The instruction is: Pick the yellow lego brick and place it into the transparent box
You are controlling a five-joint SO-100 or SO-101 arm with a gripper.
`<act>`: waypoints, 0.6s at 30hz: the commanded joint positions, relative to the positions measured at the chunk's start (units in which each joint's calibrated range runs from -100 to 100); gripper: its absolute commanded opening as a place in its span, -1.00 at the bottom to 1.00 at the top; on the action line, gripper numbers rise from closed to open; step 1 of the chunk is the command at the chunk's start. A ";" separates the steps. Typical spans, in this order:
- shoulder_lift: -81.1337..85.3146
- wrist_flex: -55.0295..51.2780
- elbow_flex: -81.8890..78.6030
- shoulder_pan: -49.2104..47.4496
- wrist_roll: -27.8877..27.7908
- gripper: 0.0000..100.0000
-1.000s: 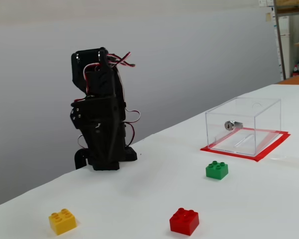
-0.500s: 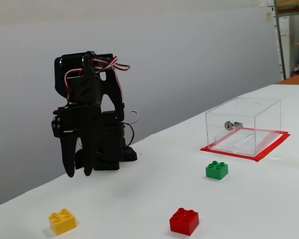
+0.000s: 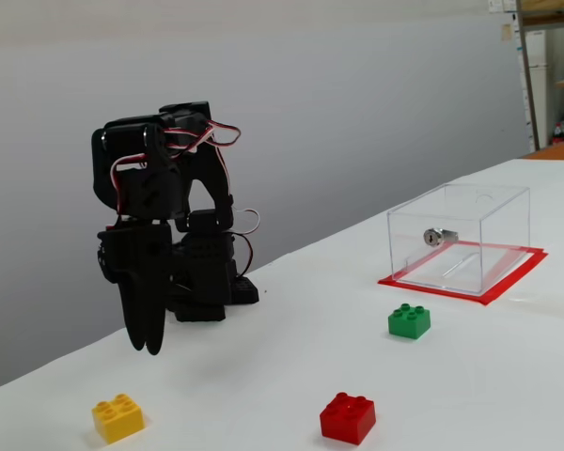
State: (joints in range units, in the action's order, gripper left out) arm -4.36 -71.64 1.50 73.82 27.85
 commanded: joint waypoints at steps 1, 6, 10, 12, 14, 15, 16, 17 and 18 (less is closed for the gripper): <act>0.24 0.10 2.30 0.30 0.02 -0.50; 0.07 -0.25 3.74 0.37 -0.24 -0.43; -0.18 -0.08 6.18 0.37 -1.33 -0.43; -0.35 0.36 6.46 0.96 -1.65 -0.43; -1.46 0.44 6.46 1.41 -1.70 -0.43; -2.22 0.44 6.46 1.55 -1.80 -0.43; -2.90 0.44 6.64 1.55 -2.22 -0.43; -3.75 0.44 7.45 1.55 -2.74 -0.43; -4.51 0.44 8.63 1.55 -3.37 -0.41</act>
State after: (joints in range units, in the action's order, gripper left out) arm -8.33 -71.55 6.09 75.43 25.74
